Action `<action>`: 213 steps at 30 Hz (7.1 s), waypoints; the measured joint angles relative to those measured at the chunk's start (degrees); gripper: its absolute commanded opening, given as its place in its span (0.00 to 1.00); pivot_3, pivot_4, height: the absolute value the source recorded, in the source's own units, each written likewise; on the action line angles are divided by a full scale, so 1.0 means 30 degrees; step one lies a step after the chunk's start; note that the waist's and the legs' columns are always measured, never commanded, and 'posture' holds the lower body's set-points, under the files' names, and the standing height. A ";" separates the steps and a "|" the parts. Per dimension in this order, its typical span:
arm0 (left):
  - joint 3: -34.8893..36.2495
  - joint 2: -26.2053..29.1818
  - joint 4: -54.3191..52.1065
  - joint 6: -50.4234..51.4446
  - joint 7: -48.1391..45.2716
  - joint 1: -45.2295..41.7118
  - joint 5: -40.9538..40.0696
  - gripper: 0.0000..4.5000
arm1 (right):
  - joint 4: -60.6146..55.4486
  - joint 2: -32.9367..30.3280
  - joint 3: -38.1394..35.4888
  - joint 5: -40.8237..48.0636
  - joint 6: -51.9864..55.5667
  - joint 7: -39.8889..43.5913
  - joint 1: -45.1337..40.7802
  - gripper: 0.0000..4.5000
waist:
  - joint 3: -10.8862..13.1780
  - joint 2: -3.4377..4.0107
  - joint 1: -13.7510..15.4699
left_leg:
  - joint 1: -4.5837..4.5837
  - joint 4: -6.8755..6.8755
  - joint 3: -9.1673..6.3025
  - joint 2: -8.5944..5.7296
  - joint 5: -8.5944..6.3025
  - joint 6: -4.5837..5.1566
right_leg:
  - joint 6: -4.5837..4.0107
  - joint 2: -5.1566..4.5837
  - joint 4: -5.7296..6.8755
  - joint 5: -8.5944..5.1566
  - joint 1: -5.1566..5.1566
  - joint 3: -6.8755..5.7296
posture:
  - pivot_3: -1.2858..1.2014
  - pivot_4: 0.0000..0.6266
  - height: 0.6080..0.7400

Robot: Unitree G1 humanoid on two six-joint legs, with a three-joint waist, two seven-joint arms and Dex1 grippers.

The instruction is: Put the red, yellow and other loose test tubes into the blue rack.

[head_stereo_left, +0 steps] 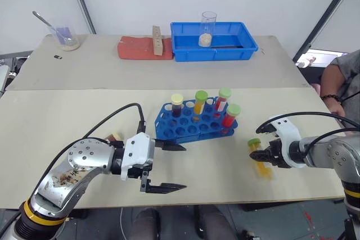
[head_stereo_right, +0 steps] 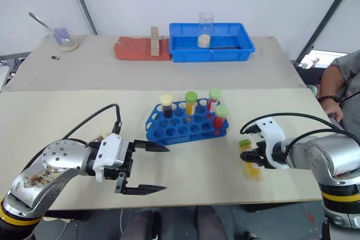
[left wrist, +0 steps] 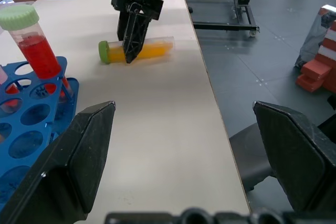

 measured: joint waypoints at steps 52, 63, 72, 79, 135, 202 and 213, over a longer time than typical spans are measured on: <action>0.3424 0.0418 0.2539 0.1673 0.0485 -0.1149 -0.2301 1.00 | 0.1797 1.4014 0.4873 -1.1616 -2.9165 -0.1399 0.3808 0.22 | -0.0003 -0.0010 -0.0014 | 0.0026 -0.0016 -0.0013 0.0043 0.0003 -0.0008 | -0.0074 0.0038 0.0077 -0.0019 -0.0030 -0.0031 | 0.52 0.24 1.00; 0.3406 0.0327 0.2539 0.1673 0.0472 -0.1447 -0.2300 1.00 | 0.2278 1.4167 0.4940 -1.2882 -3.0657 -0.1788 0.4404 0.22 | -0.0006 -0.0009 -0.0002 | 0.0061 -0.0014 -0.0016 0.0043 0.0003 -0.0008 | -0.0086 0.0037 0.0084 -0.0027 -0.0001 -0.0028 | 0.52 0.24 1.00; 0.3405 0.0292 0.2545 0.1680 0.0493 -0.1524 -0.2300 1.00 | 0.2053 1.4538 0.5059 -1.3089 -3.0637 -0.1881 0.4733 0.22 | -0.0006 -0.0010 -0.0007 | 0.0064 -0.0014 -0.0015 0.0043 0.0004 -0.0009 | -0.0141 0.0038 0.0091 -0.0059 -0.0001 -0.0028 | 0.52 0.24 1.00; 0.3385 0.0228 0.2618 0.1690 0.0540 -0.1626 -0.2298 1.00 | 0.3406 1.5374 0.4959 -1.3120 -3.2302 -0.2192 0.4799 0.22 | -0.0006 -0.0010 -0.0026 | 0.0064 -0.0015 -0.0016 0.0044 0.0004 -0.0009 | -0.0143 0.0038 0.0091 -0.0060 -0.0002 -0.0028 | 0.52 0.24 1.00; -0.4926 0.7068 1.2199 0.5423 -0.4059 -0.7889 0.8567 0.94 | -0.7637 0.0151 0.1937 0.1921 -1.7142 1.0876 0.2680 0.97 | 0.0030 -0.0046 0.0561 | 0.0014 0.0016 0.0007 0.0038 0.0002 -0.0009 | -0.0140 0.0040 0.0109 -0.0108 -0.0037 -0.0038 | 0.52 0.24 1.00; -0.0700 -0.9166 0.9708 0.0240 0.5802 -0.6442 0.4390 0.20 | -0.8913 -0.4305 -0.5607 0.4888 -1.3842 0.8555 0.7982 0.98 | 0.0027 -0.0072 0.0557 | 0.0089 0.0092 -0.0059 -0.0022 0.0004 -0.0005 | 0.0077 0.0015 0.0049 0.0042 0.0157 -0.0011 | 0.52 0.24 1.00; -0.0704 -0.9561 0.9850 -0.2022 0.6667 -0.5070 0.4549 0.20 | -0.8899 -0.3824 -0.5528 0.3658 -1.4074 0.7876 0.7763 0.98 | 0.0026 -0.0071 0.0543 | 0.0184 0.0074 -0.0069 -0.0020 0.0001 -0.0007 | -0.0019 0.0014 -0.0001 -0.0025 0.0283 -0.0021 | 0.52 0.24 1.00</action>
